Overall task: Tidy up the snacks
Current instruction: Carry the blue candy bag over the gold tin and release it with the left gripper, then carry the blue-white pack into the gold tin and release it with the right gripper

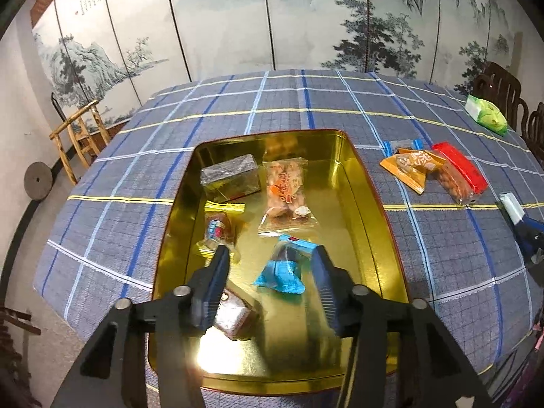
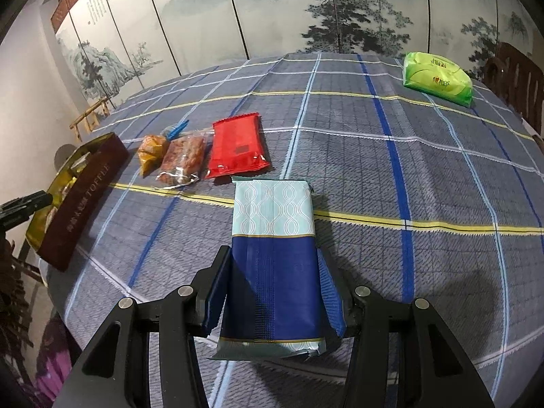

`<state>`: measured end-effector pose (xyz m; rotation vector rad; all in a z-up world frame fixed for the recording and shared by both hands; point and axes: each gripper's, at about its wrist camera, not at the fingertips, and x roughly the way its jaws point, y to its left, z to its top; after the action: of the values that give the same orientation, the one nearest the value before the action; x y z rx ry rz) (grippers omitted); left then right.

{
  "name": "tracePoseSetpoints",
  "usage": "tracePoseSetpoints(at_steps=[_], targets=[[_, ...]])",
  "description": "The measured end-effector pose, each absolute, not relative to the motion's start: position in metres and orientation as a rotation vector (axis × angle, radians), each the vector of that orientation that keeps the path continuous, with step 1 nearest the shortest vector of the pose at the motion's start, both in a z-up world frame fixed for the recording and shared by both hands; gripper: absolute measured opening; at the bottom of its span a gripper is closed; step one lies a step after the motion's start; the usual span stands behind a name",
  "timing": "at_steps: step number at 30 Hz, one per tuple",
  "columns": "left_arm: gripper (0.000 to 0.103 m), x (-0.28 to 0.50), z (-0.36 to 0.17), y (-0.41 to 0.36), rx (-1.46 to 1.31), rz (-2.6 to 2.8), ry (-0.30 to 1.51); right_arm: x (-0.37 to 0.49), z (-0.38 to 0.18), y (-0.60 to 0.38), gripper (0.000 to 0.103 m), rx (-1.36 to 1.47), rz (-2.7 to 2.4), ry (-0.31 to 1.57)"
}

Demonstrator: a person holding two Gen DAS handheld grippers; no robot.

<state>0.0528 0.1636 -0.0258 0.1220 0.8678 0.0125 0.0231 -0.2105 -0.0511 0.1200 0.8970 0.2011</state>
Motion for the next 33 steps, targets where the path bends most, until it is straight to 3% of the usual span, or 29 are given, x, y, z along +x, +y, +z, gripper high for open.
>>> tracePoseSetpoints(at_steps=[33], targets=[[0.068,0.038,-0.027,0.182,0.094,0.095,0.843,0.019,-0.011,-0.136,0.05,0.19,0.393,0.85]])
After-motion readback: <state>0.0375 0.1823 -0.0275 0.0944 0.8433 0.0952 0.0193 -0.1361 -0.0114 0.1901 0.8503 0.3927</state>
